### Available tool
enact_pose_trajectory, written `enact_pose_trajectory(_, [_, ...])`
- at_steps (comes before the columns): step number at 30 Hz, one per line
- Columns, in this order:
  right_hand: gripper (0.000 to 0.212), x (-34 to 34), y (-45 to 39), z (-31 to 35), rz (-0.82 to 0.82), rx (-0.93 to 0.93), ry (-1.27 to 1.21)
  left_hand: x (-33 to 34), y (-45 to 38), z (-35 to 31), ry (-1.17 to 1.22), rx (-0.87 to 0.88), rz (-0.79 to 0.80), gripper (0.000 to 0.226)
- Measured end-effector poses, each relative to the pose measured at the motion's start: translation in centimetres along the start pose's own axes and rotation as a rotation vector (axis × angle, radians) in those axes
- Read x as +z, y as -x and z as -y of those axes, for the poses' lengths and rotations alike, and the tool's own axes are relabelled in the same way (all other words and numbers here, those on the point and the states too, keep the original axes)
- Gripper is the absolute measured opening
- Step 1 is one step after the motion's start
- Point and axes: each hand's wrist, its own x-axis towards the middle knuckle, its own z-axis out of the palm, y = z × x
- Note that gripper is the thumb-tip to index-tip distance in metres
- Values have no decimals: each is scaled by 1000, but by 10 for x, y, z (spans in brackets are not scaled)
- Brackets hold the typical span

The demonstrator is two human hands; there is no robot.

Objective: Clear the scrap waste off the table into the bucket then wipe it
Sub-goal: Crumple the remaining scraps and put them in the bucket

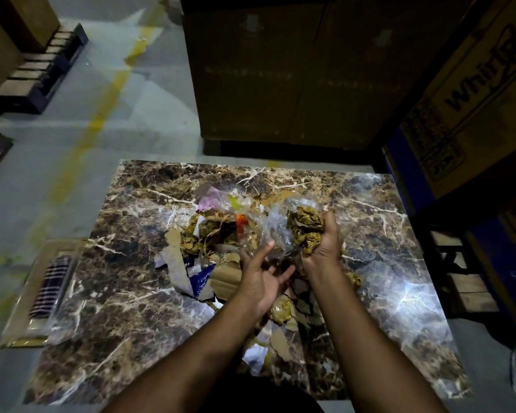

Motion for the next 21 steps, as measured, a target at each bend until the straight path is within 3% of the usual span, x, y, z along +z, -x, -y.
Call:
enact_pose_trajectory(1, [55,0,4,0,-15,-10,-7,2,-1,-2,-27,18,5,111])
enact_pose_trajectory(5, [81,-3,5,1,20,31,51,8,-7,-14,-144,80,6,92])
enact_pose_trajectory(8, [56,-11,0,7,73,81,119,10,-15,-24,-192,88,38,96])
enact_pose_trajectory(12, [65,-14,-6,6,76,107,226,15,-21,-23,-267,125,53,59])
enact_pose_trajectory(14, [76,-14,-5,5,74,108,301,15,-23,-20,-300,167,64,60])
enact_pose_trajectory(18, [32,-16,-4,5,97,2,385,22,-18,-16,-400,215,25,50])
enact_pose_trajectory(21, [36,-14,4,4,100,-41,400,26,-19,-14,-463,266,29,35])
